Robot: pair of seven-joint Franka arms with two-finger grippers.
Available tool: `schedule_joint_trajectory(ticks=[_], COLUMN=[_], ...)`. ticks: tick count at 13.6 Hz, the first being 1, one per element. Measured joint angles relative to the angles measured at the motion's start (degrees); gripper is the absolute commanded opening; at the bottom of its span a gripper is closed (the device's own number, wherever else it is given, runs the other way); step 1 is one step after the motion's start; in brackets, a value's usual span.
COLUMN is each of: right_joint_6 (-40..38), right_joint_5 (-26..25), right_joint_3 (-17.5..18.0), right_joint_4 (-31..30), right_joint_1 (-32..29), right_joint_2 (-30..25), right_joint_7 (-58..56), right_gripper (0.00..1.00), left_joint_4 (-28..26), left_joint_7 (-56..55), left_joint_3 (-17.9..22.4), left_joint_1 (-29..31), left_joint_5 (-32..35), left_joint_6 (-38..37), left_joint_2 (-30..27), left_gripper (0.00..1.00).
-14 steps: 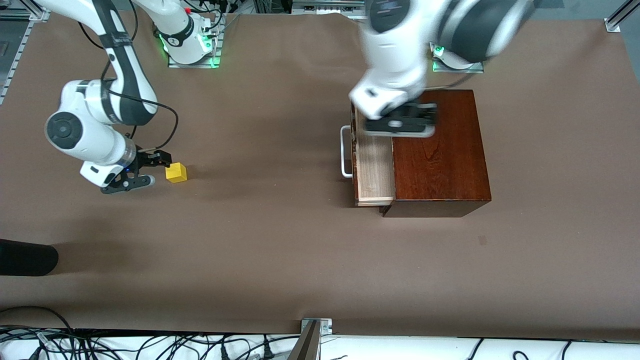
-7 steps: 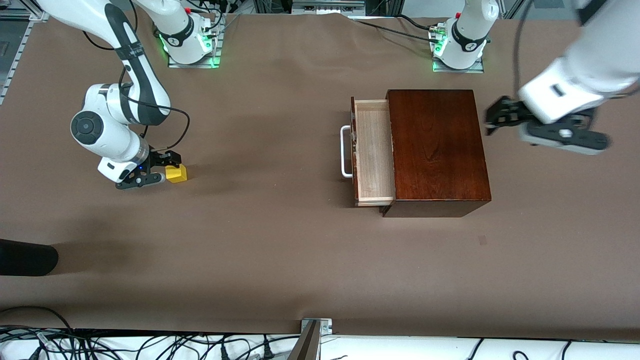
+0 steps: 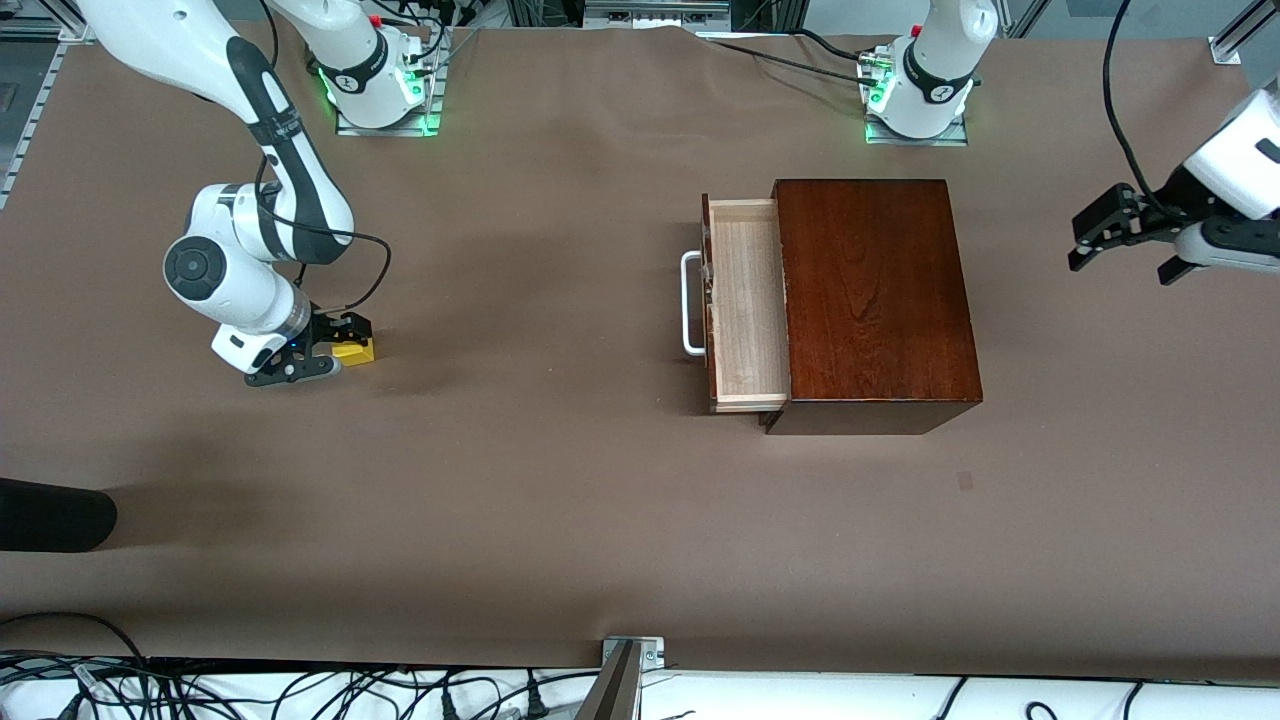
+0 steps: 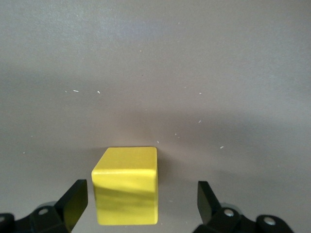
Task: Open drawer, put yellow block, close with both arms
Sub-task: 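Grasp the yellow cube with the right gripper while the left gripper withdraws, then lift the yellow cube with the right gripper and carry it over the drawer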
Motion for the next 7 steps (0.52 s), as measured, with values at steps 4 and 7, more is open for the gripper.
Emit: schedule_joint_trajectory(ticks=[4,7], right_joint_6=[0.0,1.5], right_joint_5=[1.3,1.4], right_joint_3=[0.0,0.0], right_joint_4=[-0.2,-1.0], right_joint_1=[0.0,0.0], right_joint_2=[0.5,1.2], right_joint_7=[0.0,0.0], right_gripper=[1.00,0.87], left_joint_4=[-1.9,-1.8], left_joint_7=[-2.7,-2.9], left_joint_3=[-0.4,-1.0], left_joint_1=[-1.2,-1.4], left_joint_5=[0.0,0.1], left_joint_6=[-1.3,-1.3], left_joint_2=[0.0,0.3], left_gripper=[1.00,1.00])
